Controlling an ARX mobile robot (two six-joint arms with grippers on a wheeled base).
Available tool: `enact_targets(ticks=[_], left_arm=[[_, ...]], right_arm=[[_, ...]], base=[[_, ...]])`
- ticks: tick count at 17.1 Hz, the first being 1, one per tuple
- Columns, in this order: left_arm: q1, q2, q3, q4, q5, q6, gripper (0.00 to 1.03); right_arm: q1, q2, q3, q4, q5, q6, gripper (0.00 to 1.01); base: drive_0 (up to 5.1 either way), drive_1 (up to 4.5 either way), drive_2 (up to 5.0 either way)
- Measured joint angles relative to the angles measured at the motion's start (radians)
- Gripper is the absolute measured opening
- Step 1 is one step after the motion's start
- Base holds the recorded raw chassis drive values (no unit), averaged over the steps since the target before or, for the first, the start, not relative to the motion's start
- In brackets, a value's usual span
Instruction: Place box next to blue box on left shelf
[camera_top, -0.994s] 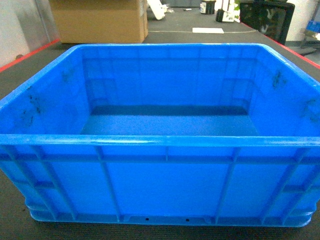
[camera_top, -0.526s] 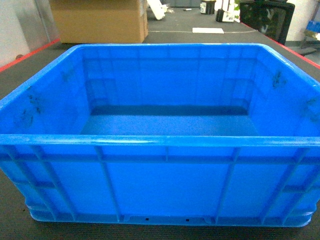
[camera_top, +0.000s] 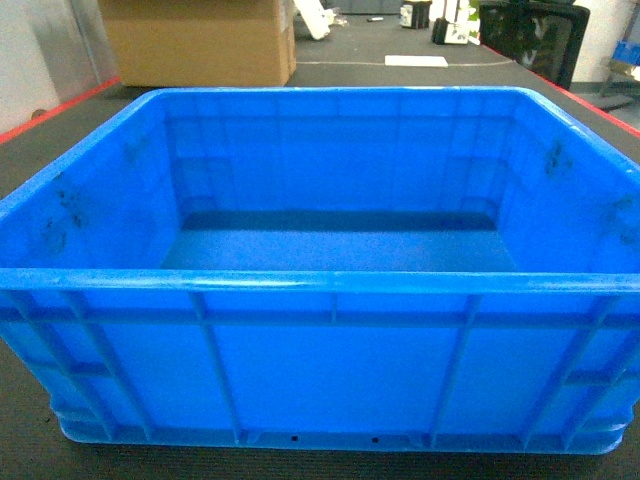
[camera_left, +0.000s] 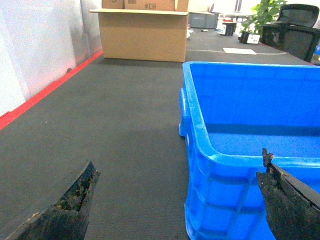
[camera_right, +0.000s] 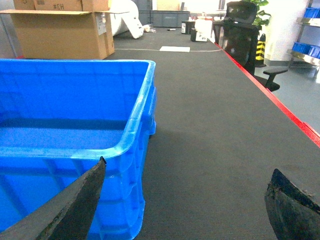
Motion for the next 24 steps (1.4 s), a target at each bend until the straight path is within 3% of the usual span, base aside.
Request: enact_targets(ticks=[18,19,20,21,22,23,24], left_arm=[[0.0,0.0,0.0,0.0,0.0,0.0,0.98],[0.0,0.026,0.001,0.012,0.038,-0.011,0.98],[-0.03,0.153,0.014,0.13,0.041,-0.015,0.98],[-0.043,0.32,0.059,0.268,0.065,-0.026,0.98],[-0.053,0.475,0.128,0.393,0.065,-0.027,0.98],[-0.068,0.708,0.262,0.544,0.068,-0.031,0.98],[-0.085,1.017,0.446,0.594,0.043,-0.029,0.98]], right_arm=[[0.0,0.0,0.0,0.0,0.0,0.0,0.98],[0.016,0.009,0.002,-0.008,0.043,0.001,0.98],[0.088,0.127,0.02,0.057,0.209,0.008,0.98],[0.105,0.295,0.076,0.182,0.267,0.009,0.98],[0.101,0.437,0.156,0.285,0.266,0.01,0.98],[0.089,0.656,0.319,0.359,0.217,0.029,0.98],[0.069,0.964,0.528,0.302,0.126,0.066,0.98]], base=[[0.0,0.0,0.0],[0.0,0.0,0.0],[0.0,0.0,0.0],[0.0,0.0,0.0],[0.0,0.0,0.0],[0.0,0.0,0.0],[0.0,0.0,0.0]])
